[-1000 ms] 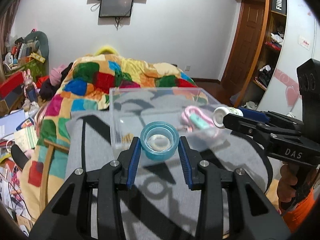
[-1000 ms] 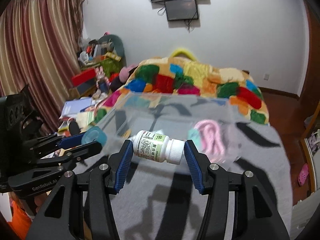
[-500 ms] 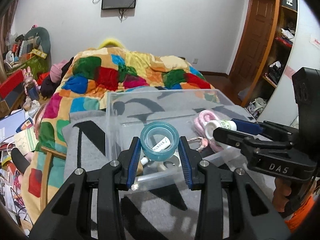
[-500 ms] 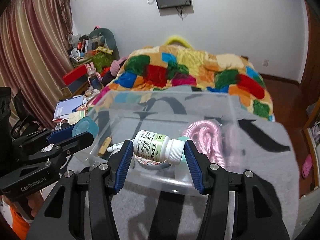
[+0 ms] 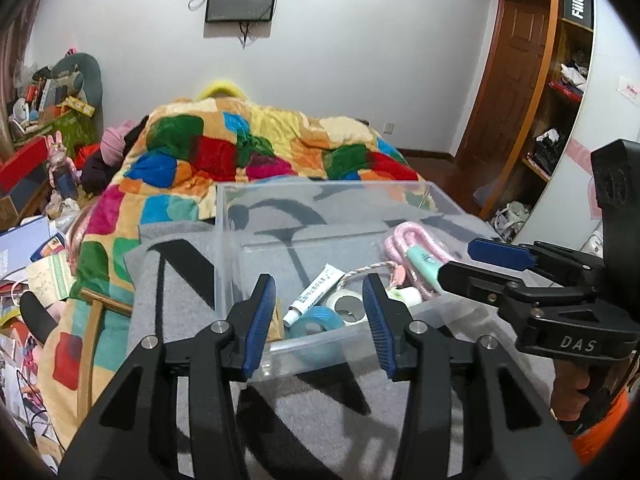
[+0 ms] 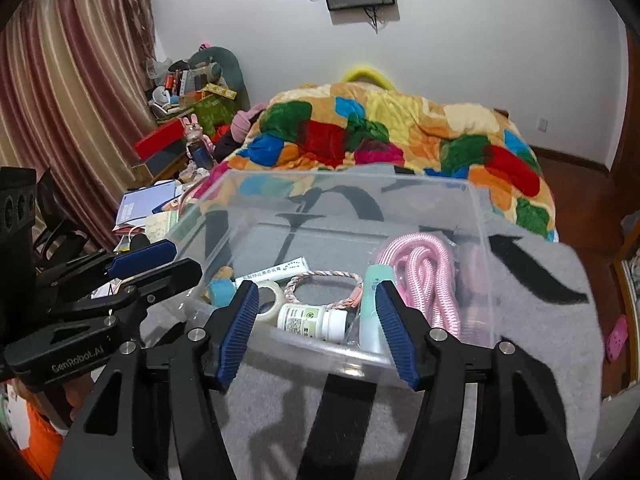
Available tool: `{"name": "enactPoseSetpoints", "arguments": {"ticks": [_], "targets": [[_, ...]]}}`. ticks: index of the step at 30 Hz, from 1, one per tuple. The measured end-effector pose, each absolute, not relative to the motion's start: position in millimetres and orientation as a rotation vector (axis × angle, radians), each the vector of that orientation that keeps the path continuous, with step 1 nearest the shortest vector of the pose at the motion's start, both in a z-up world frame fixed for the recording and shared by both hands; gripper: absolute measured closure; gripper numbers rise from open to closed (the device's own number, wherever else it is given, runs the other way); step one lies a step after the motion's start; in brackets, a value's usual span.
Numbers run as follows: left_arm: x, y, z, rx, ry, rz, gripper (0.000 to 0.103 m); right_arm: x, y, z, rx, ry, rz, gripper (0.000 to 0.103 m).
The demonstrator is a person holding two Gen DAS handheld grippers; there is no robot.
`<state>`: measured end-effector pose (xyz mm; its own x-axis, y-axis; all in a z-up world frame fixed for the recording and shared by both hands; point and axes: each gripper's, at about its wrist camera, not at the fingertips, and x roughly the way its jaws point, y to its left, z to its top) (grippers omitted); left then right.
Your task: Organize objects
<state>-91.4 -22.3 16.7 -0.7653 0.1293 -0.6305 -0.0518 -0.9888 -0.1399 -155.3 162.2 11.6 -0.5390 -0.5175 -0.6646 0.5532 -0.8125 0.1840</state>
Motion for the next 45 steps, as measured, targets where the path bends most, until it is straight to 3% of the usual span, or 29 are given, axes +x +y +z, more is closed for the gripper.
{"name": "enactPoseSetpoints", "arguments": {"ticks": [3,7,9,15,19,45], "targets": [[-78.5,-18.9,26.1,-0.976,-0.165,2.886,0.058,-140.3,169.2,23.0,0.917,0.066,-2.339,0.041],[-63.2,-10.5,32.4,-0.926,-0.143,2.896,0.055,-117.7,181.1,34.6,0.818,0.066,-2.396,0.022],[-56.5,-6.9,32.5,-0.906,-0.137,2.901,0.045,-108.3,186.3,37.4,0.786,0.064,-2.413,0.020],[-37.9,4.9,22.5,-0.896,-0.154,2.876,0.035,-90.4,199.5,28.2,0.765,0.073,-2.423,0.014],[-29.1,9.3,14.4,-0.882,-0.166,2.904,0.019,-83.4,202.7,16.4,0.775,0.091,-2.429,0.014],[-22.5,16.9,-4.0,-0.890,-0.143,2.943,0.016,-78.1,204.4,-1.3,0.781,0.078,-2.411,0.014]]}}
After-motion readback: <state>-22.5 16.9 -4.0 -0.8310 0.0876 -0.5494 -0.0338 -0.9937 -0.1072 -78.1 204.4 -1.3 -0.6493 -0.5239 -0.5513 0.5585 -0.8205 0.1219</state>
